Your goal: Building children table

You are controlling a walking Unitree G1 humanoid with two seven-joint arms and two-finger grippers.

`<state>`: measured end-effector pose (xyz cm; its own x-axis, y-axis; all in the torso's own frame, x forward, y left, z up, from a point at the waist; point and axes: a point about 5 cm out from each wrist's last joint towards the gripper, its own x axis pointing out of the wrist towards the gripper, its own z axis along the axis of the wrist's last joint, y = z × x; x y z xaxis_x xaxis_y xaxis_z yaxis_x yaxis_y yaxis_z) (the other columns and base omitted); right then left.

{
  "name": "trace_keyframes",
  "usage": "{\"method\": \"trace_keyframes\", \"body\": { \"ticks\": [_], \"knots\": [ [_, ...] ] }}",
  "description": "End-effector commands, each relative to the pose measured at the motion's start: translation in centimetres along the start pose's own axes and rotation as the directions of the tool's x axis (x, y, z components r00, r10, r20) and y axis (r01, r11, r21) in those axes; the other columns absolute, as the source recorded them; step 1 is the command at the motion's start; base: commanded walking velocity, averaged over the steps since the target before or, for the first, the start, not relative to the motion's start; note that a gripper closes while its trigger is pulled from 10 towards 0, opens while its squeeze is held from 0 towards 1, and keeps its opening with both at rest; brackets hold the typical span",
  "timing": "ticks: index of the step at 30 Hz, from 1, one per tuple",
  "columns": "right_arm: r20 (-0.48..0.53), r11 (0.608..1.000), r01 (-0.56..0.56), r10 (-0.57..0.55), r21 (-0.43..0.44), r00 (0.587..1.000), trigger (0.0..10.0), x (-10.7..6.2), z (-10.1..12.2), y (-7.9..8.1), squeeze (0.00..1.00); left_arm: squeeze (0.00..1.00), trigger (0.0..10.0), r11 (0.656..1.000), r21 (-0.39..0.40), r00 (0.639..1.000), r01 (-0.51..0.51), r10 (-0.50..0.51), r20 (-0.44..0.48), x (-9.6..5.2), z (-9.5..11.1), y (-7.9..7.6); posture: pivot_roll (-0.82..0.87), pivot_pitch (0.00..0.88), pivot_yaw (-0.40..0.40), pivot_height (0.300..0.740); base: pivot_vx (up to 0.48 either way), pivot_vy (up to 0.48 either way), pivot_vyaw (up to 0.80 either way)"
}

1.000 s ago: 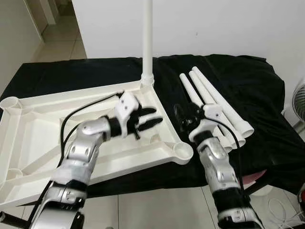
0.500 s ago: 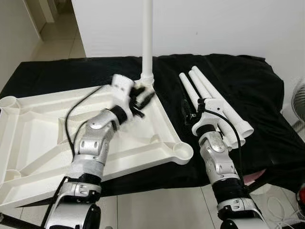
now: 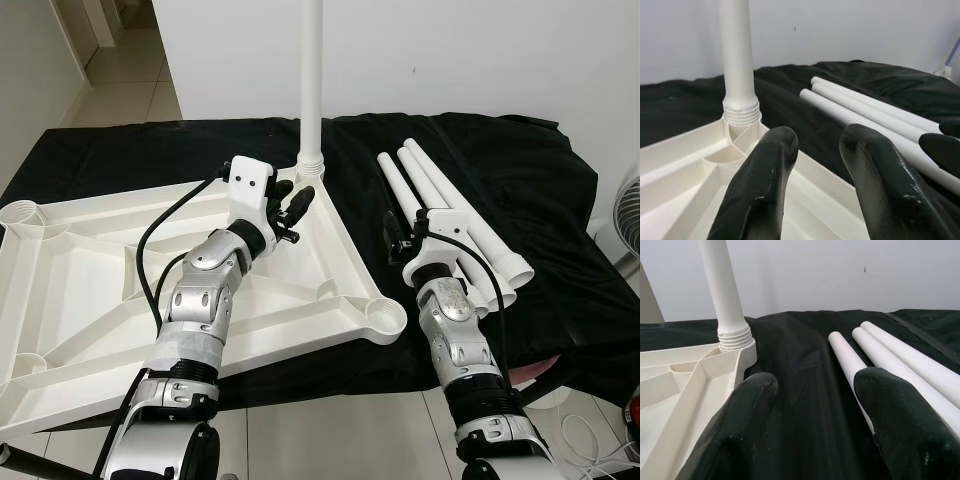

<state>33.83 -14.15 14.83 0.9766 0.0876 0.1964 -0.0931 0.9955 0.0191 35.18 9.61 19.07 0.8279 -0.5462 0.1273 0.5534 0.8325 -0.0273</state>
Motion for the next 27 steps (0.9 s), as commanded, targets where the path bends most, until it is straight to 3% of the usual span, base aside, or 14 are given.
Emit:
{"method": "trace_keyframes", "body": {
  "ticks": [1,5,12,13,15,18,27],
  "knots": [
    [0.004,1.000,0.003,-0.003,-0.007,1.000,10.0,0.1,0.0,0.1,0.00,0.00,10.0,0.986,-0.016,0.985,-0.167,0.167,-0.031,-0.1,-0.7,0.7,-0.07,0.000,0.022,0.740,0.000,0.000,0.00],
    [0.003,0.998,0.051,-0.051,-0.037,0.999,10.0,0.0,-0.2,-0.3,0.00,0.00,10.0,0.955,-0.048,0.956,-0.294,0.293,-0.031,-0.4,-1.2,1.1,-0.07,0.000,0.023,0.740,0.000,0.000,0.00],
    [-0.007,0.987,0.136,-0.137,-0.091,0.991,10.0,-0.1,-0.4,-1.5,0.00,0.00,10.0,0.951,-0.039,0.952,-0.307,0.307,-0.021,-0.6,-1.5,0.6,-0.07,0.000,0.017,0.740,0.000,0.000,0.00],
    [-0.029,0.966,0.237,-0.242,-0.102,0.970,10.0,-0.3,-0.7,-2.9,0.00,0.00,10.0,0.955,-0.038,0.955,-0.295,0.294,-0.025,-0.8,-1.9,-0.1,-0.07,0.000,0.010,0.740,0.000,0.000,0.00],
    [-0.029,0.966,0.237,-0.242,-0.102,0.970,10.0,-0.3,-0.7,-2.9,0.00,0.00,10.0,0.955,-0.038,0.955,-0.295,0.294,-0.025,-0.8,-1.9,-0.1,-0.07,0.000,0.010,0.740,0.000,0.000,0.00],
    [-0.064,0.930,0.350,-0.358,-0.110,0.931,10.0,-0.4,-0.8,-4.5,0.00,0.00,10.0,0.974,-0.014,0.974,-0.225,0.224,-0.035,-1.0,-2.5,-1.4,-0.07,0.000,0.003,0.740,0.000,0.000,0.00],
    [-0.090,0.917,0.389,-0.396,-0.089,0.914,10.0,-0.3,-0.7,-5.1,0.00,0.00,10.0,0.986,0.007,0.986,-0.166,0.166,-0.030,-0.9,-2.5,-2.4,-0.07,0.000,0.001,0.740,0.000,0.000,0.00]
  ]
}}
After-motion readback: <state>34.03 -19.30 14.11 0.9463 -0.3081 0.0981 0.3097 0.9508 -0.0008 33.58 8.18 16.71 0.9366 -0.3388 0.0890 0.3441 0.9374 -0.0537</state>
